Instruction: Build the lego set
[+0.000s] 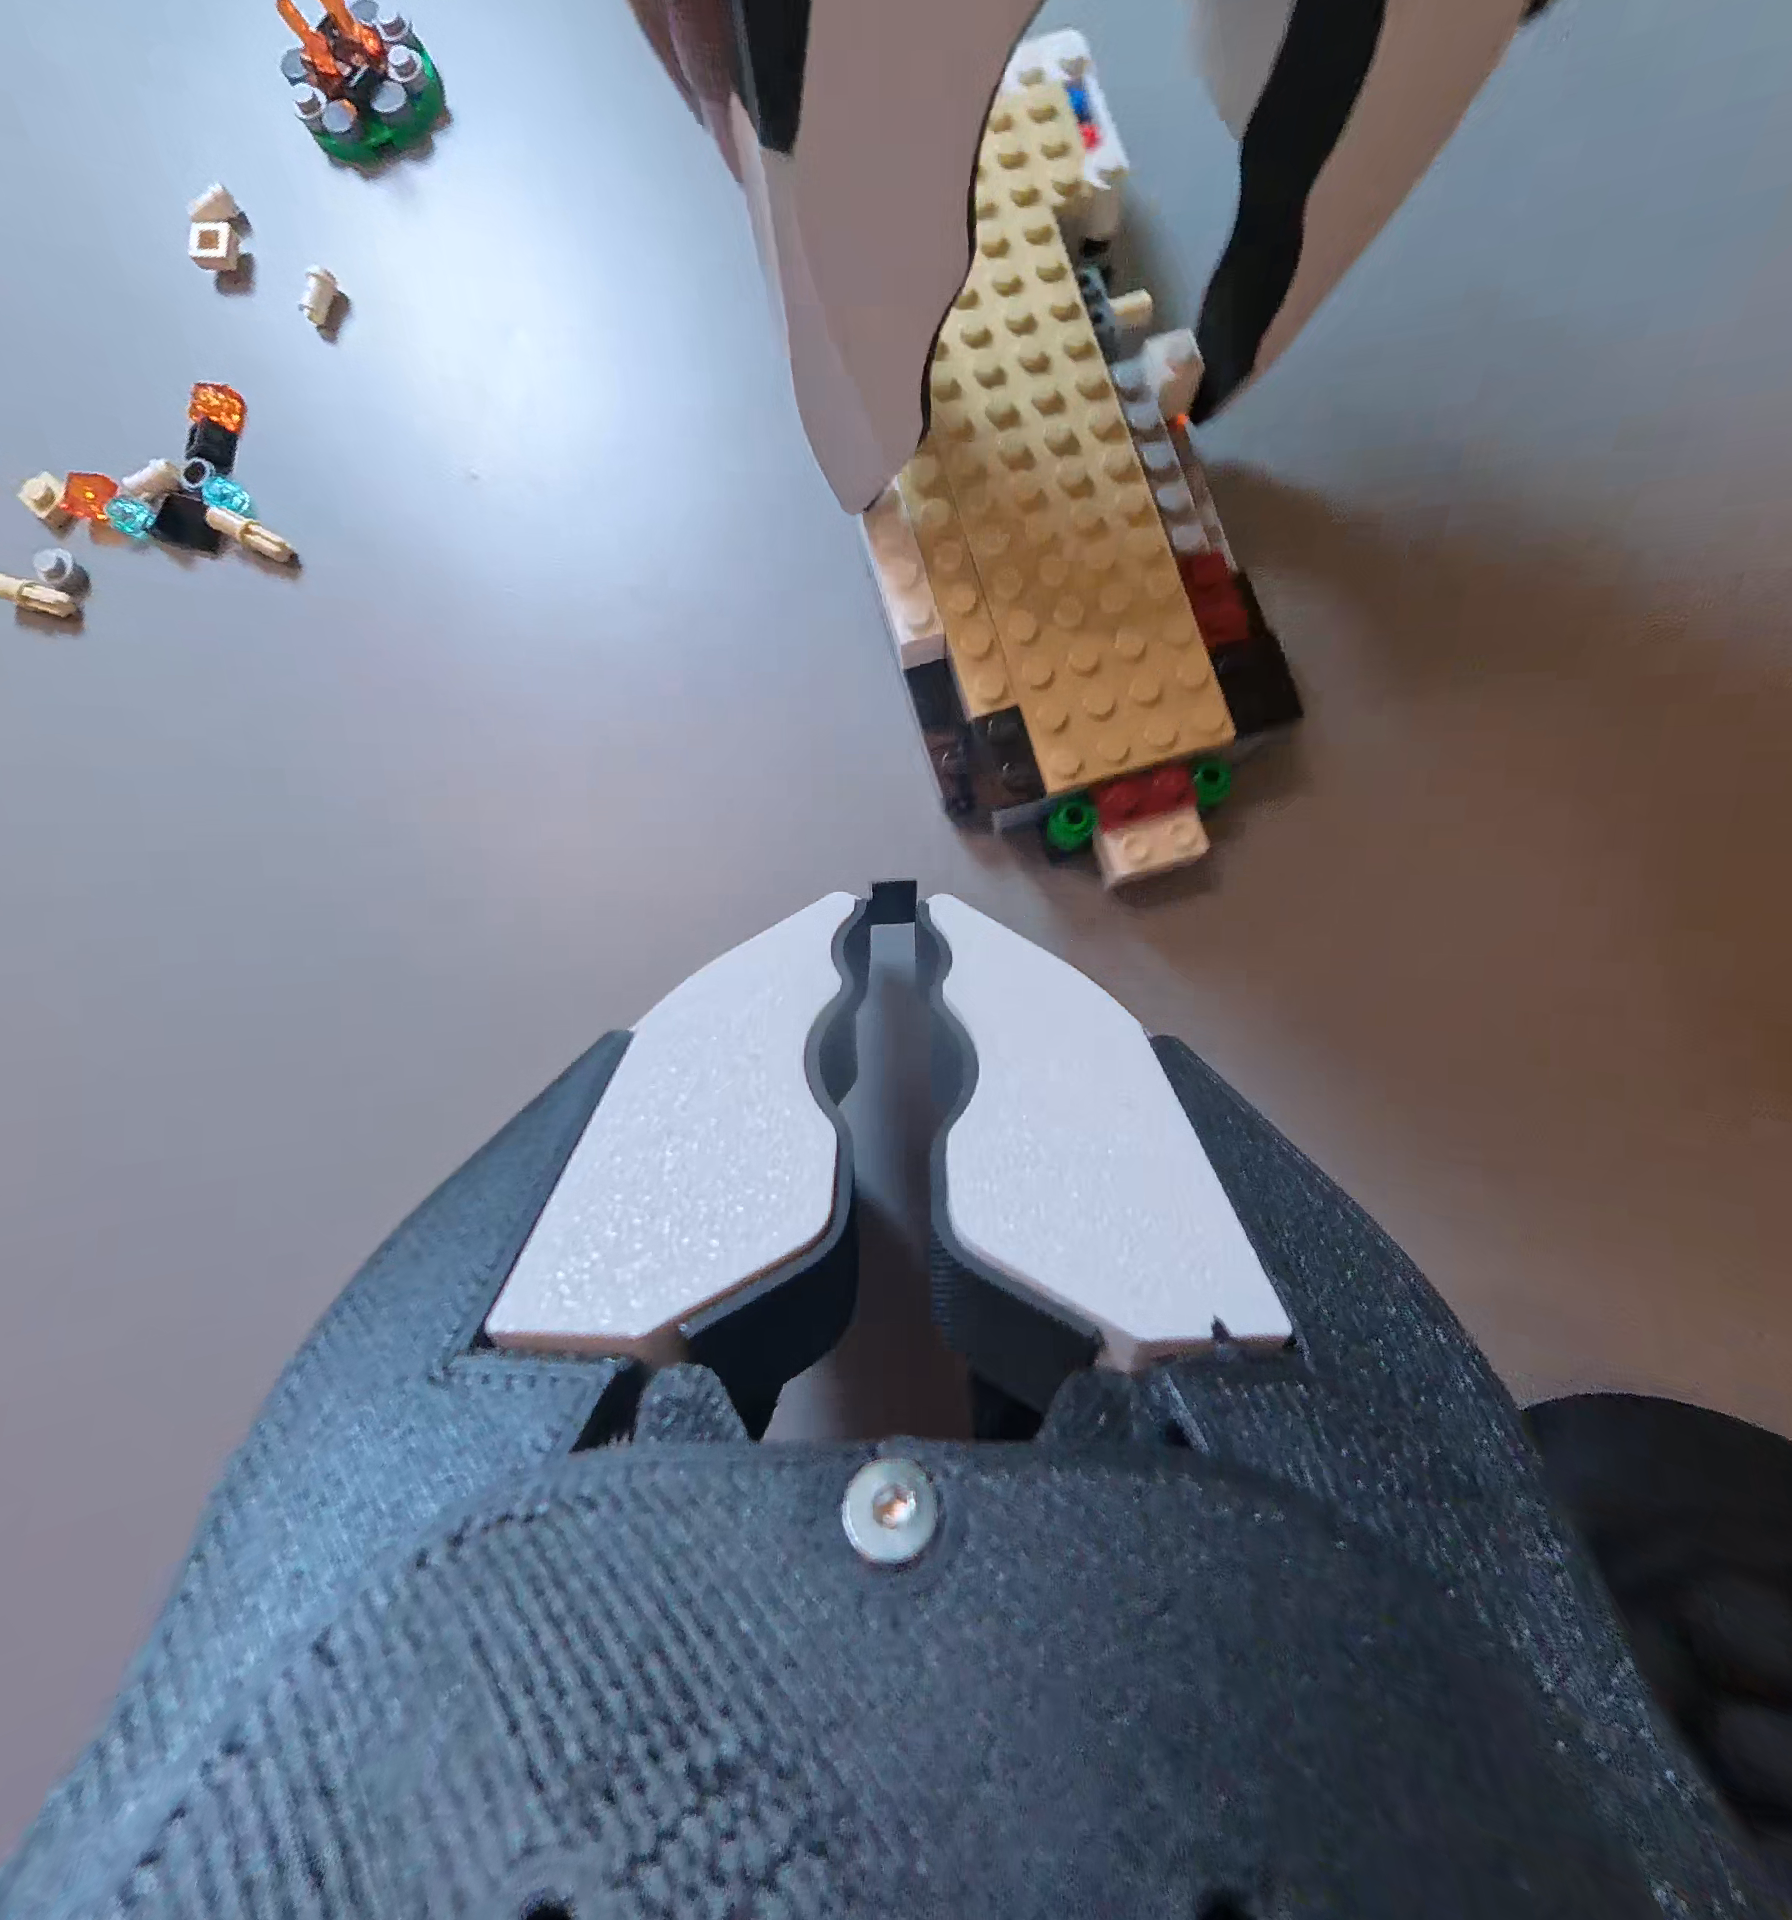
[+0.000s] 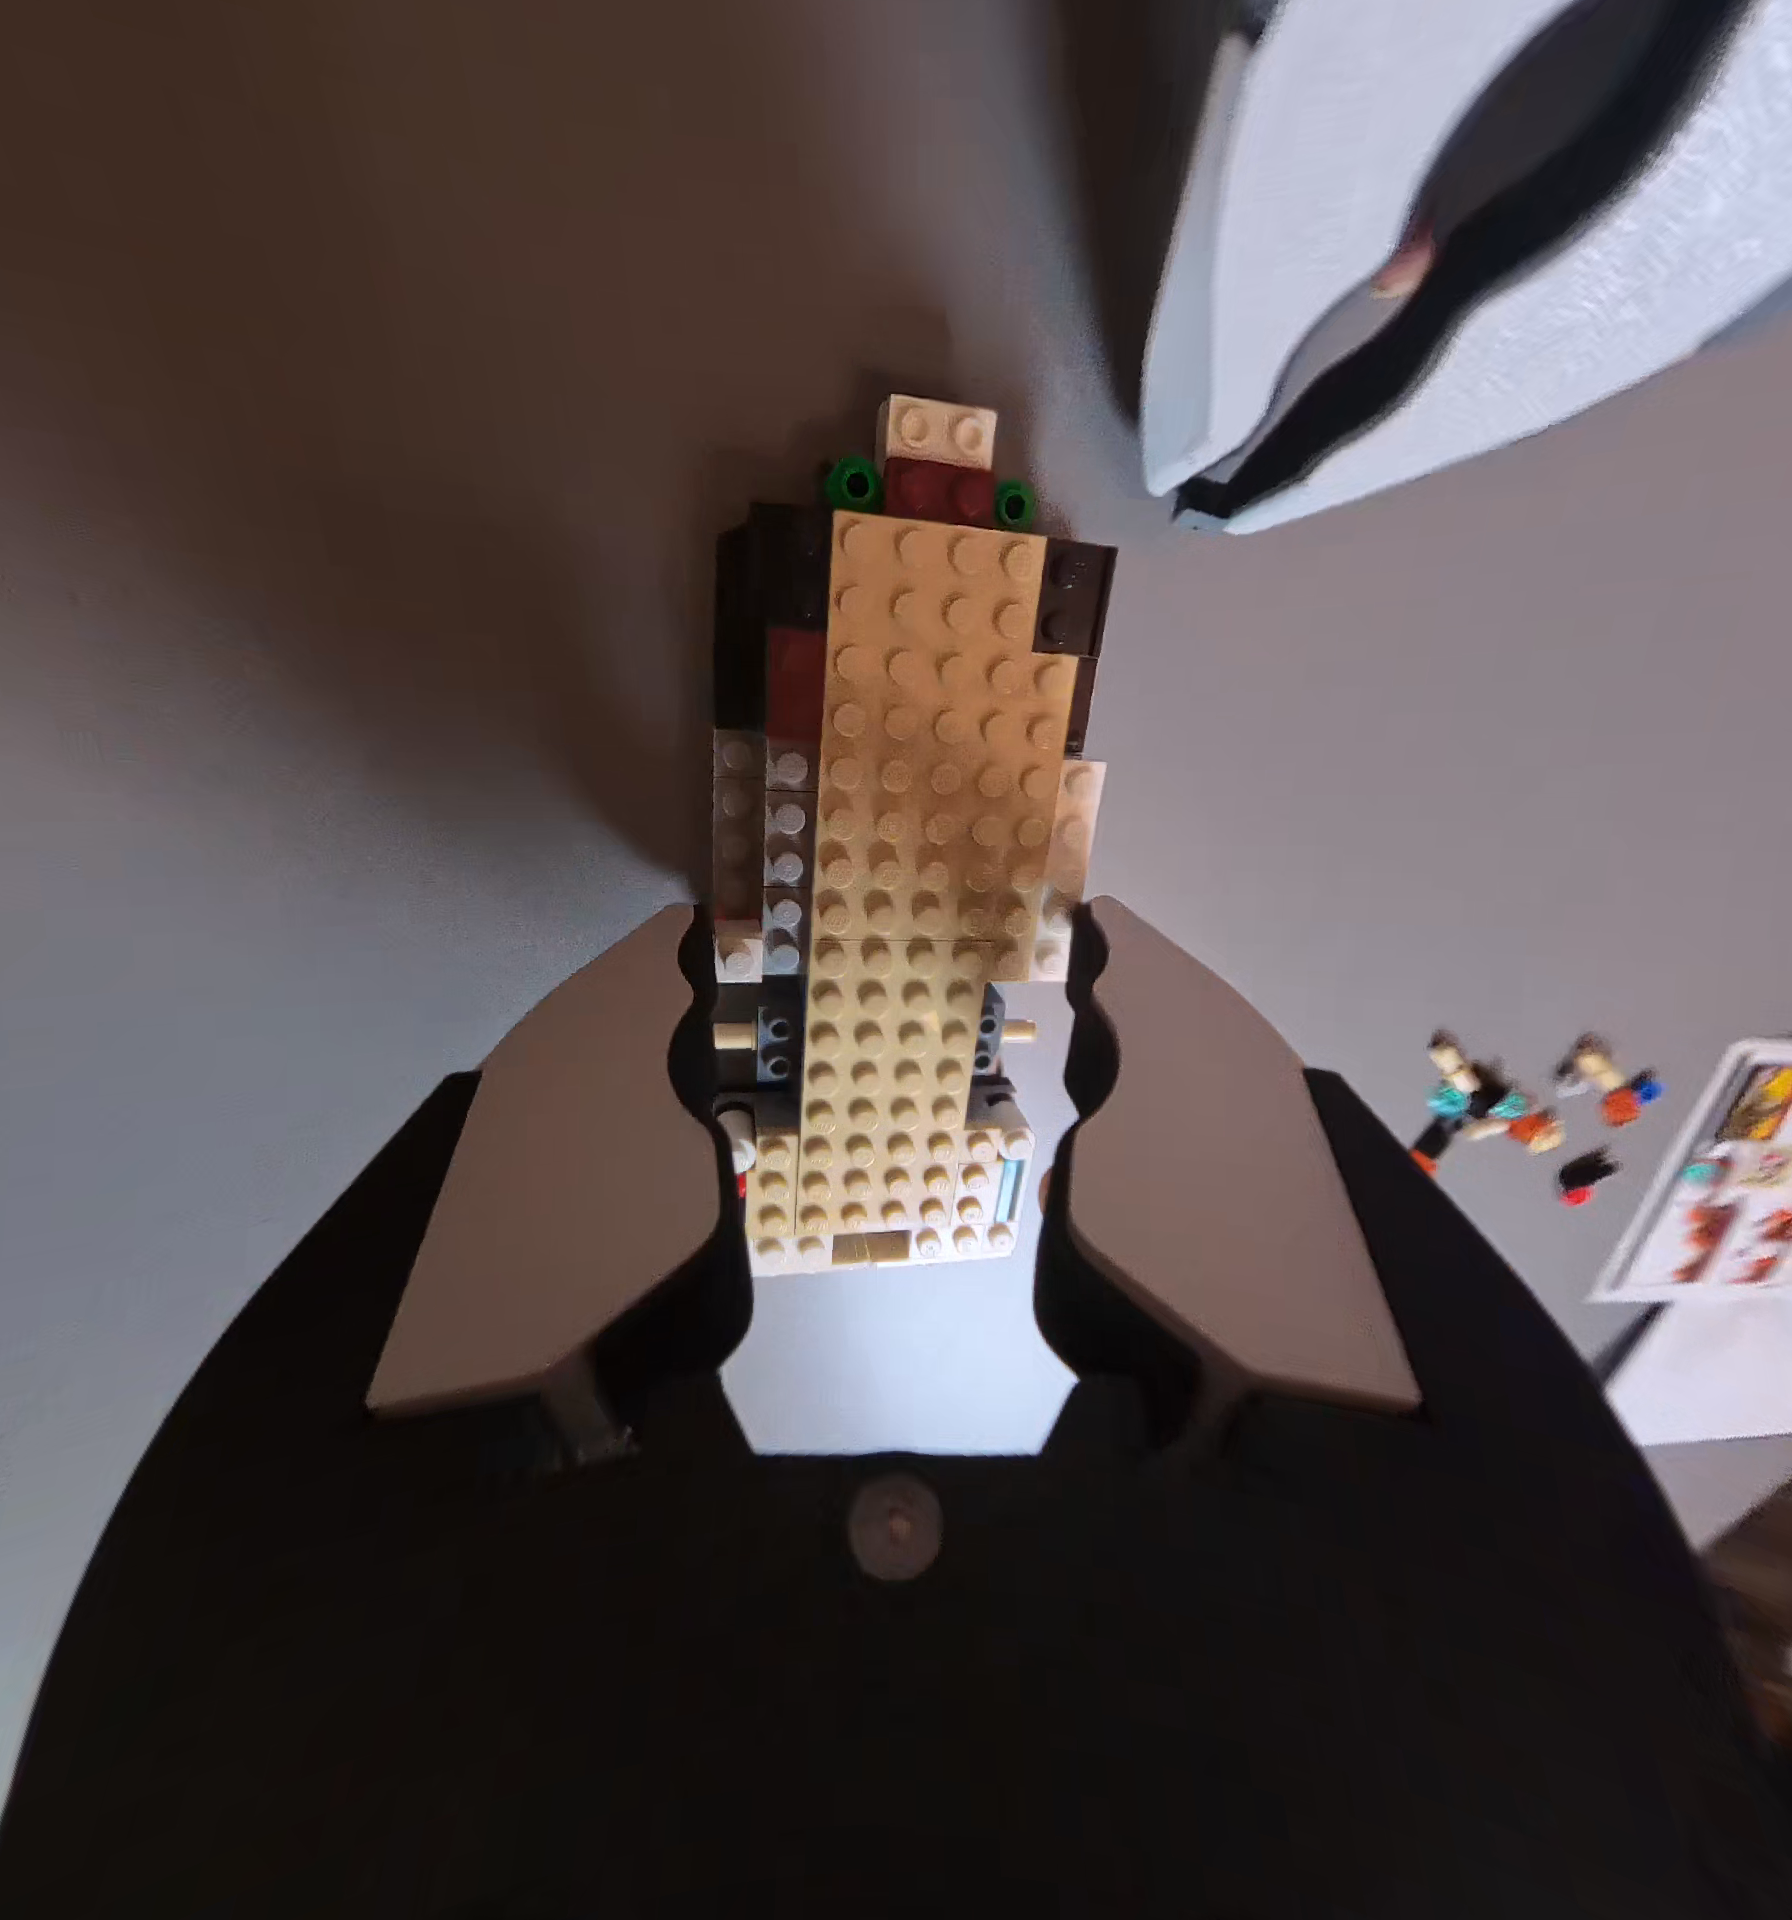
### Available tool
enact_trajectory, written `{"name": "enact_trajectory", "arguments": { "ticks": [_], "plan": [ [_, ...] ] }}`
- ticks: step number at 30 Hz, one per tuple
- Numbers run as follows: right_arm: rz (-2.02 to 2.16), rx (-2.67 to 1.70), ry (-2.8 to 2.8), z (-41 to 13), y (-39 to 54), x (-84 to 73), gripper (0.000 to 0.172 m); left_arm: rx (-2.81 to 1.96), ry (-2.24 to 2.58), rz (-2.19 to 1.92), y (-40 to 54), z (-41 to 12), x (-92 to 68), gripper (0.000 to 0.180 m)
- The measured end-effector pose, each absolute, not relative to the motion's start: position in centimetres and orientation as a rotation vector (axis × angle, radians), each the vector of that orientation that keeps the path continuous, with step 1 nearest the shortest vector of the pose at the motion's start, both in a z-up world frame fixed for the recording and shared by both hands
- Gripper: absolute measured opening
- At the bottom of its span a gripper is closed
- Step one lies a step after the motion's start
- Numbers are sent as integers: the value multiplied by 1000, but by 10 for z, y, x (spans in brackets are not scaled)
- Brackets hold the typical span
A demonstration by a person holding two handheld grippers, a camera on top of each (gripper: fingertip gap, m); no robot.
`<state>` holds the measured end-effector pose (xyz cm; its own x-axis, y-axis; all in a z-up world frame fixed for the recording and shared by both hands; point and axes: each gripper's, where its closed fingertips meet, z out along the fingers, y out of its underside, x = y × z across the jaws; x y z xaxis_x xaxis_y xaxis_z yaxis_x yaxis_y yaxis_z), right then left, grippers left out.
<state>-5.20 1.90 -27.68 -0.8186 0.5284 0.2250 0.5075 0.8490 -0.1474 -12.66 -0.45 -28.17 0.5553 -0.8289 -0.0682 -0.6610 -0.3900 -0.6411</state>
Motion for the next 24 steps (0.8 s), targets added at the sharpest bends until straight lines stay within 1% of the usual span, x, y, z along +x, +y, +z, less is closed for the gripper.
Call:
{"name": "enact_trajectory", "arguments": {
  "ticks": [3, 4, 6, 9, 10, 13, 17, 20, 24],
  "plan": [
    [-56, -484, -2802, -273, 34, -46, 63, -2159, 1218, -343, -7, -284, -125, 8],
    [-69, -480, -2801, -269, 36, -43, 67, -2158, 1230, -350, -9, -286, -123, 8],
    [64, -674, -2767, -259, 29, -39, 73, -2142, 1236, -346, -10, -286, -121, 8],
    [426, -1051, -2568, -245, 10, -45, 67, -2129, 1263, -335, -13, -286, -119, 8],
    [517, -1146, -2514, -245, 4, -47, 70, -2126, 1271, -336, -14, -286, -118, 8],
    [635, -1248, -2432, -248, -9, -56, 72, -2118, 1289, -330, -16, -285, -116, 9],
    [550, -1112, -2512, -262, -20, -70, 68, -2120, 1285, -327, -16, -285, -115, 12],
    [484, -1059, -2596, -272, -23, -70, 60, -2117, 1282, -320, -16, -285, -116, 13],
    [423, -1003, -2640, -274, -25, -59, 54, -2110, 1291, -322, -19, -285, -116, 13]
  ]
}}
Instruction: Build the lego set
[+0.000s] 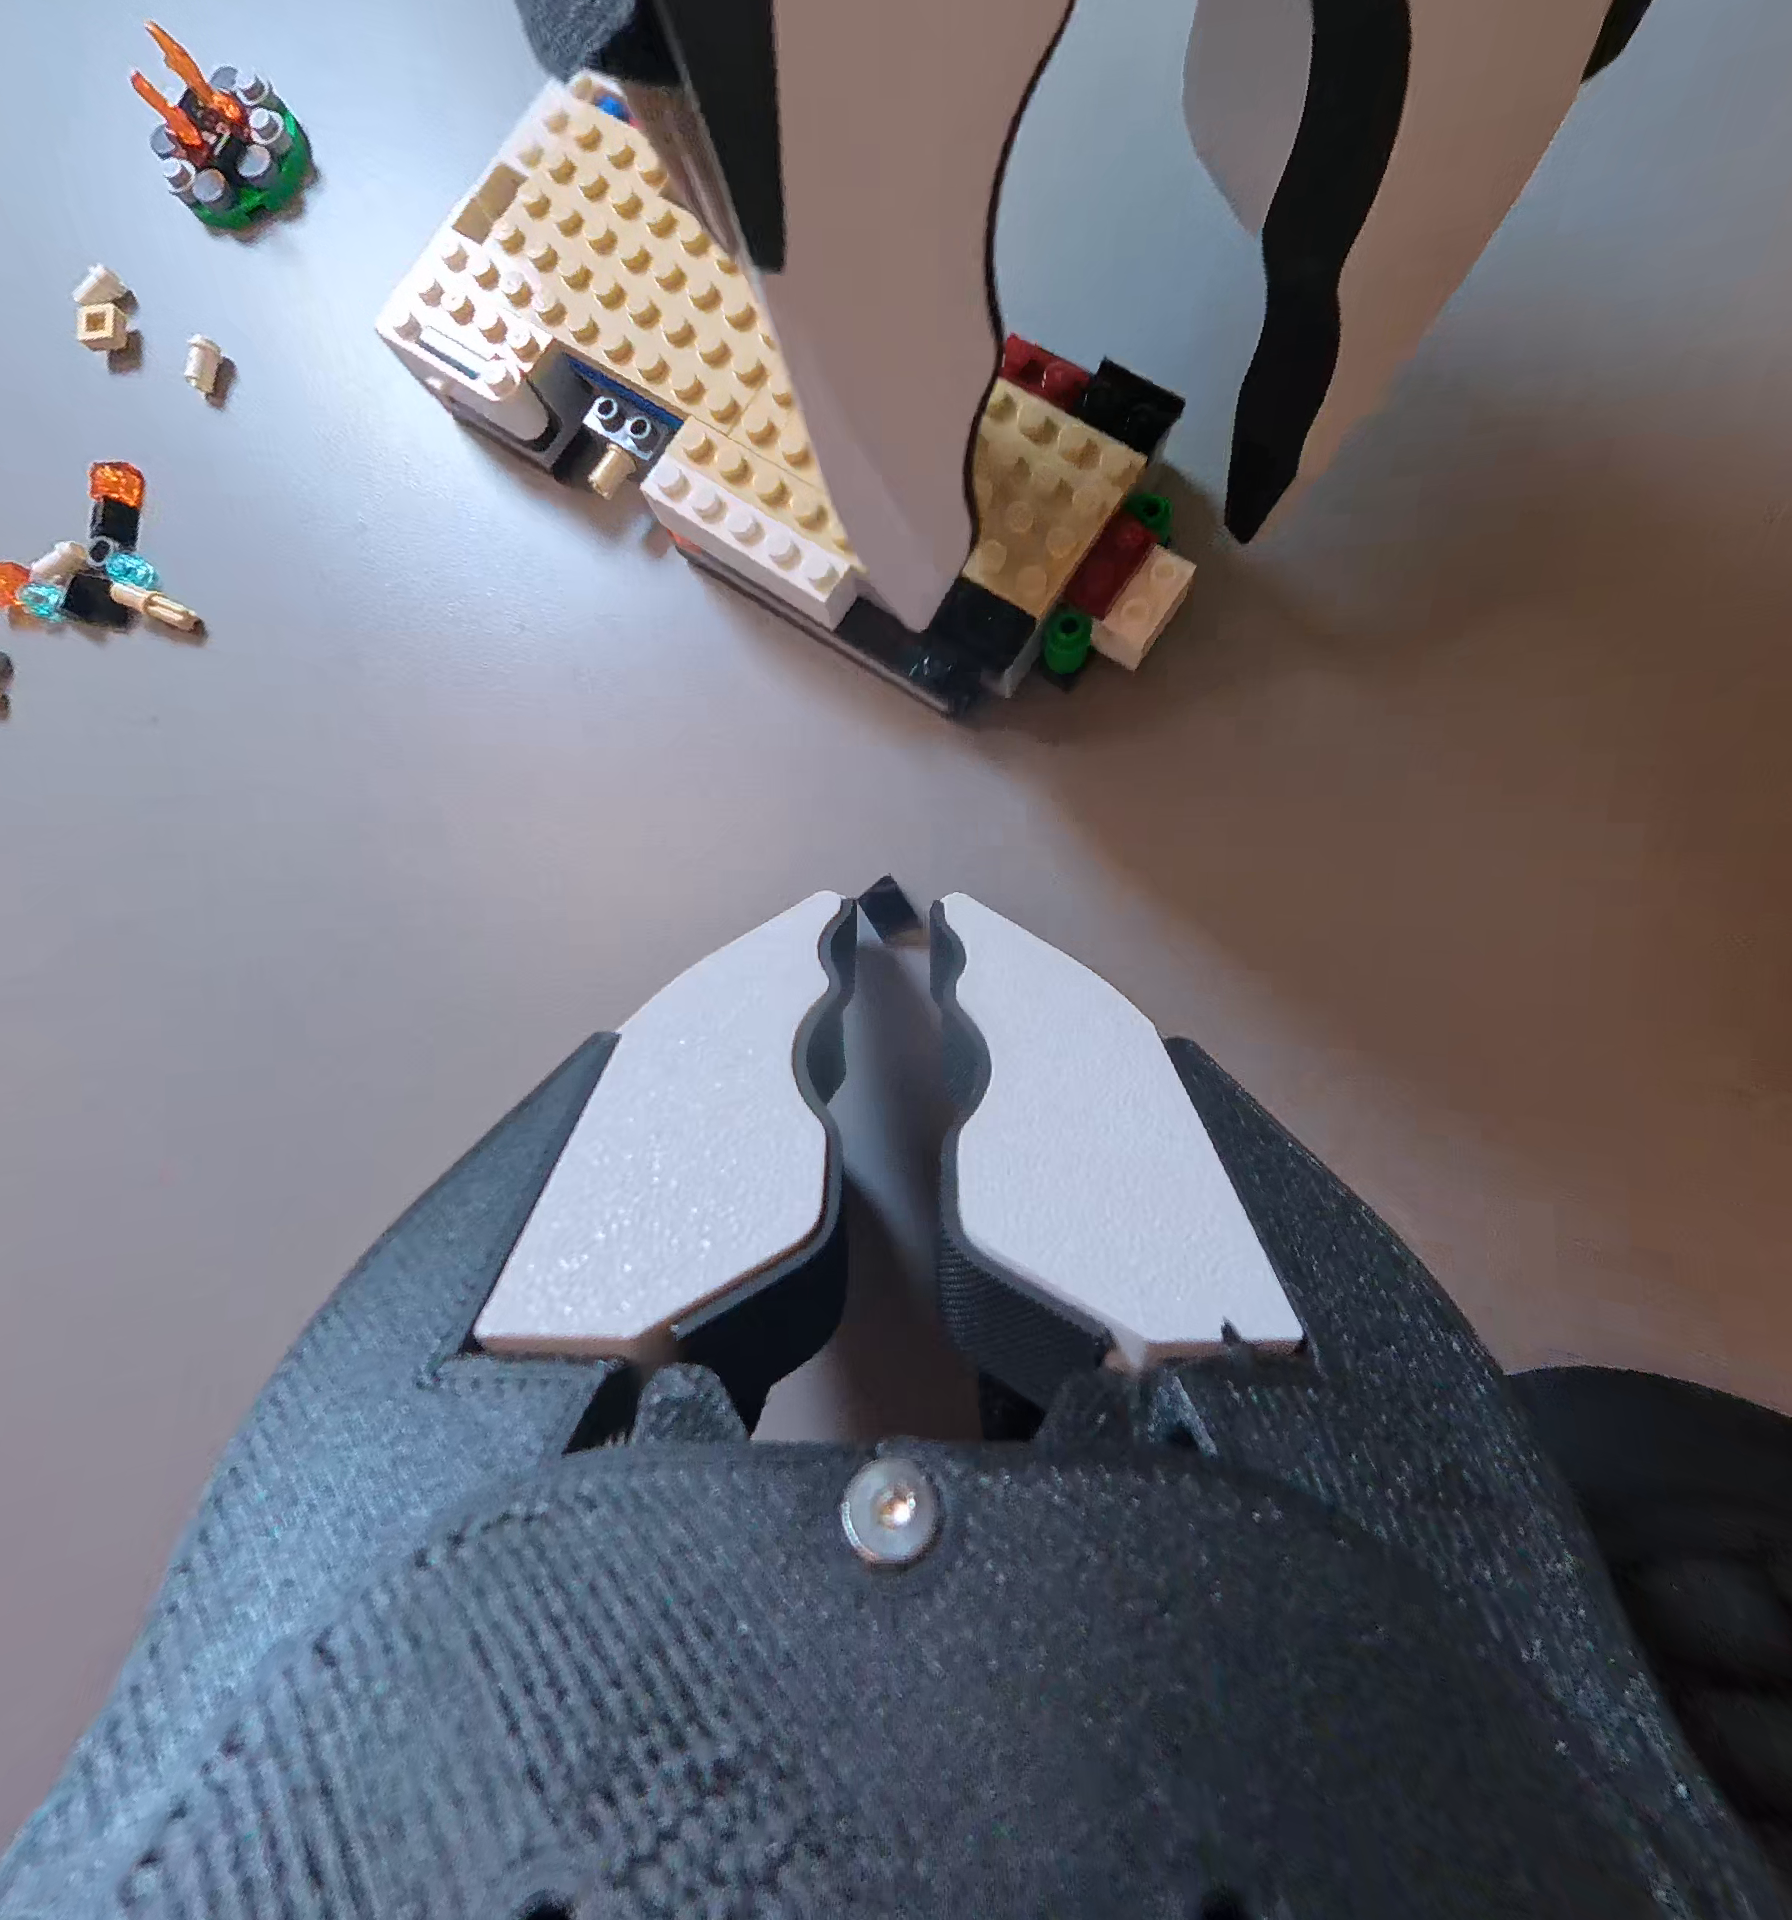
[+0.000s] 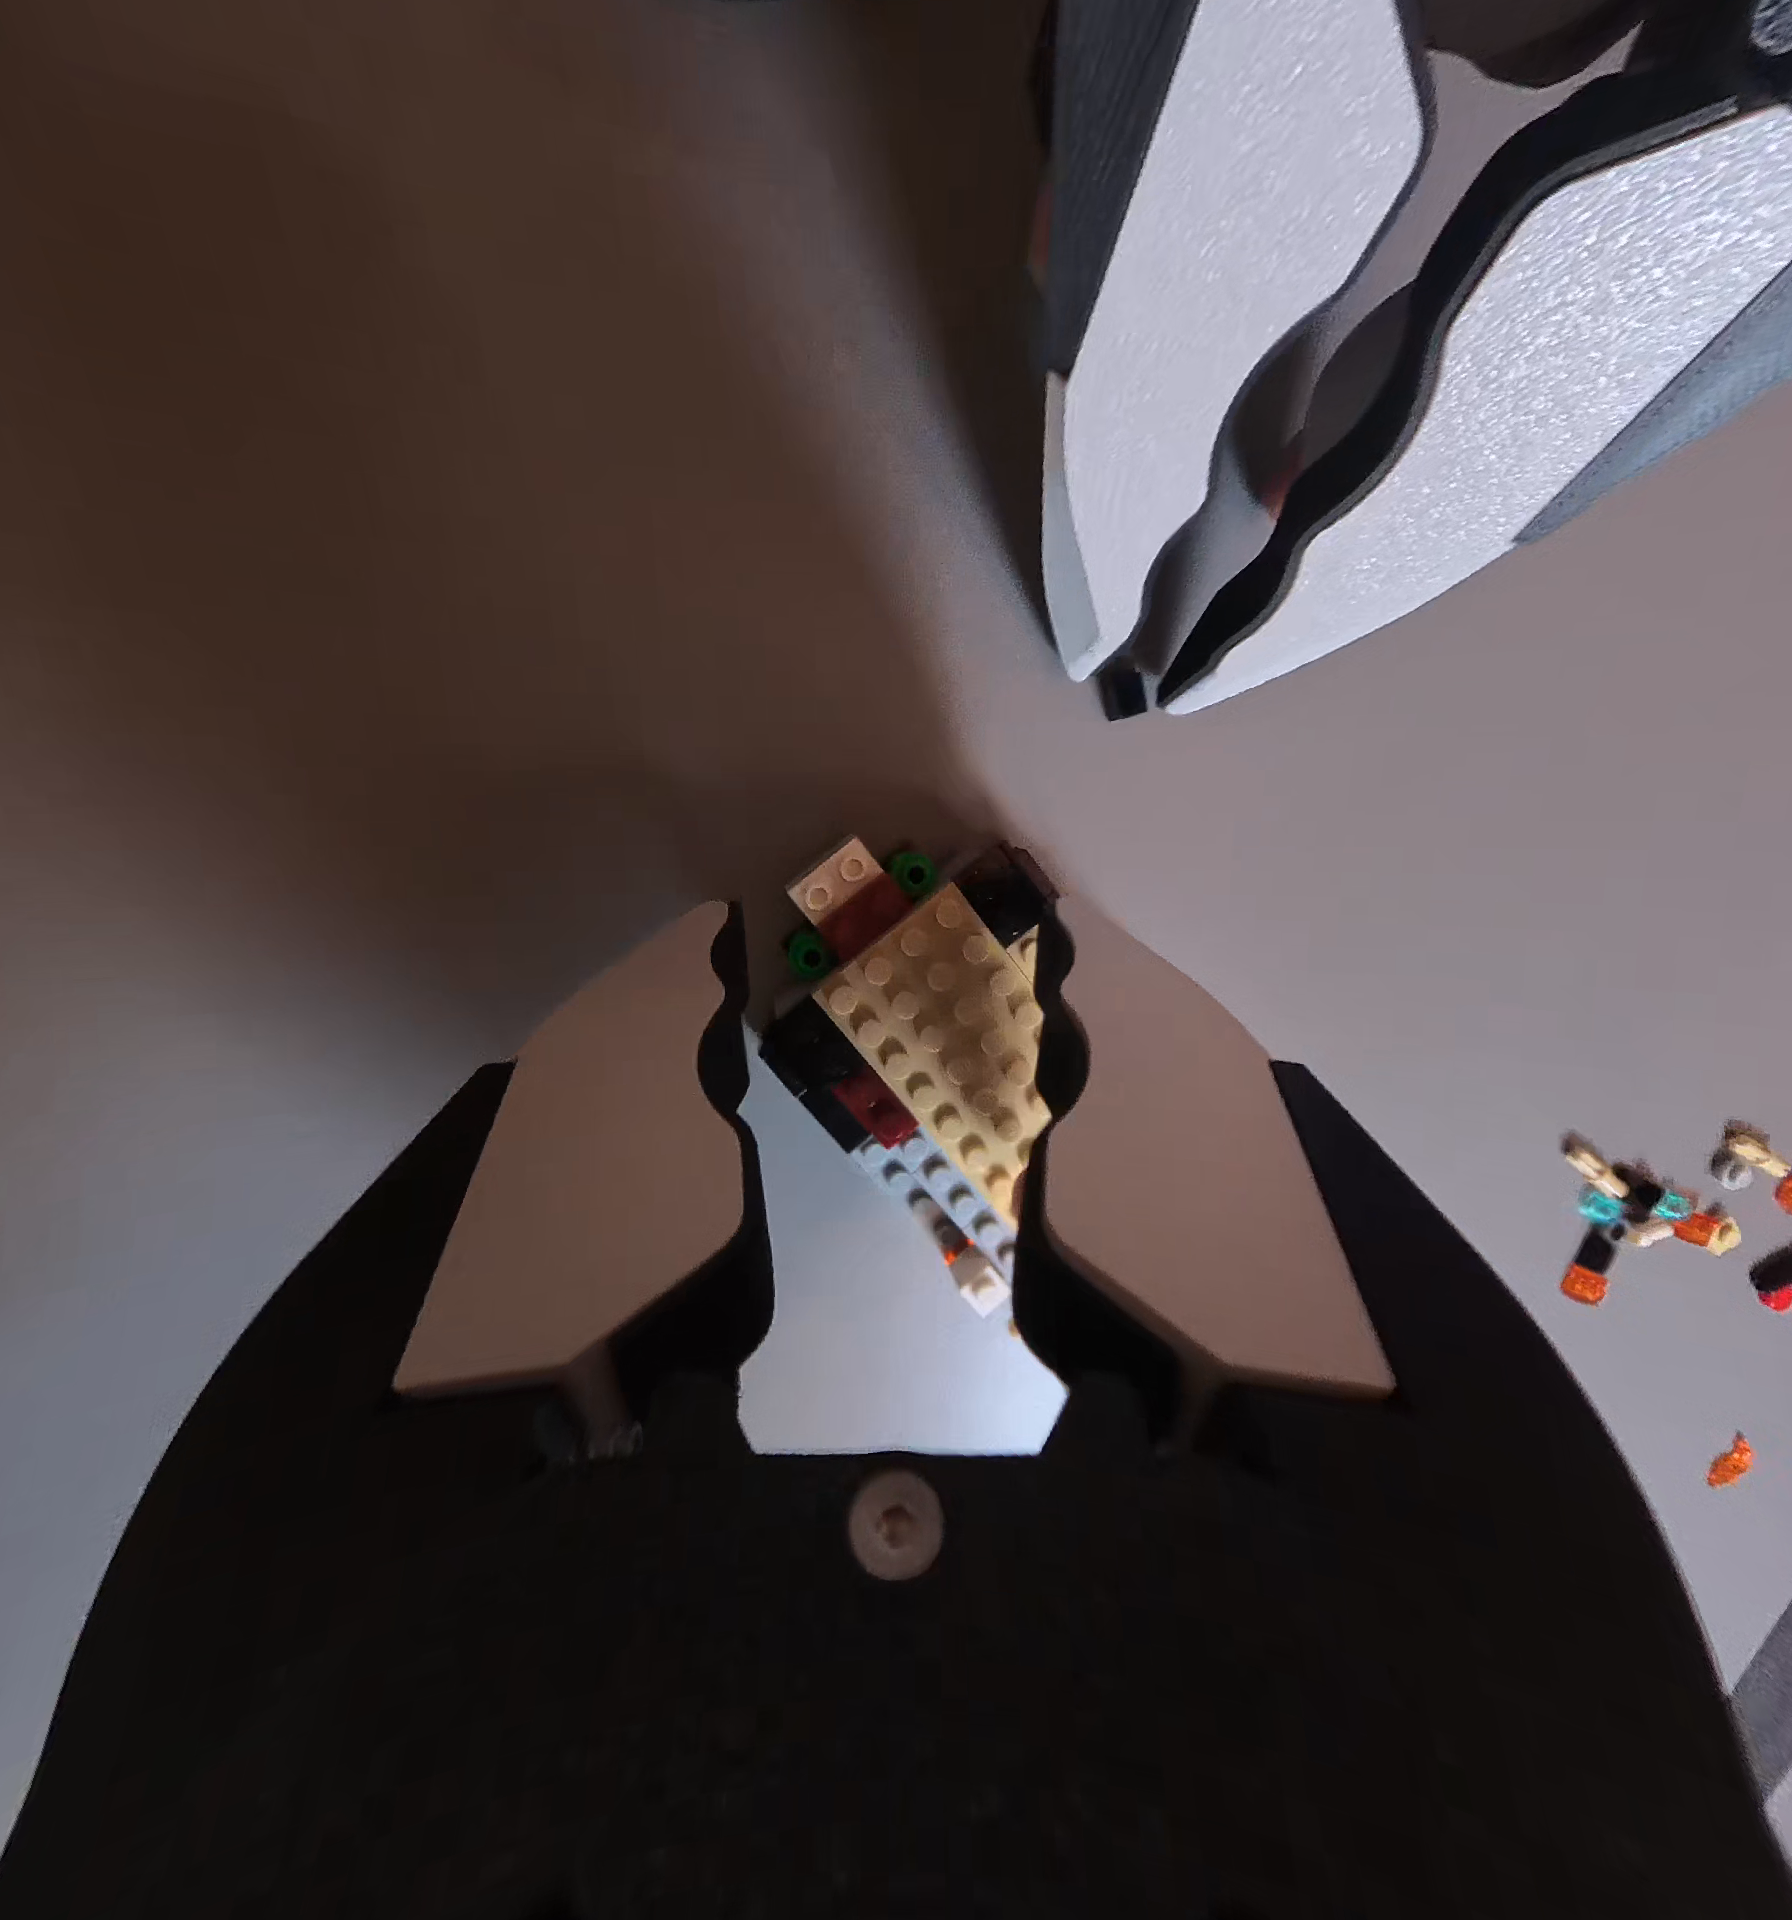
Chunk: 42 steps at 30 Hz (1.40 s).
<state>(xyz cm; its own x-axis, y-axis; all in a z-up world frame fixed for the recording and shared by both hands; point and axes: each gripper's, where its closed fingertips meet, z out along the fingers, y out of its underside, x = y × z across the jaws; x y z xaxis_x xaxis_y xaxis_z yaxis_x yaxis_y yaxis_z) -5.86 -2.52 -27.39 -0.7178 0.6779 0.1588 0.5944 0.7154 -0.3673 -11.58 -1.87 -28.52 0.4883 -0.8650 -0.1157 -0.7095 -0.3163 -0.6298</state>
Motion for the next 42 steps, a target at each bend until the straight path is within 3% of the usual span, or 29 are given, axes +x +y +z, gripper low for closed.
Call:
{"name": "enact_trajectory", "arguments": {
  "ticks": [9, 19, 28, 42],
  "plan": [
    [563, -1274, -2387, -250, -4, -29, 60, -2106, 1289, -342, -21, -285, -116, 13],
    [690, -1700, -1897, -269, 0, -9, 64, -1999, 1318, -369, -22, -279, -89, 17],
    [662, -1763, -1777, -280, 16, -18, 89, -1969, 1273, -406, -10, -276, -73, 52],
    [803, -1787, -1754, -254, 53, -21, 82, -1936, 1288, -365, -7, -276, -70, 55]
  ]
}}
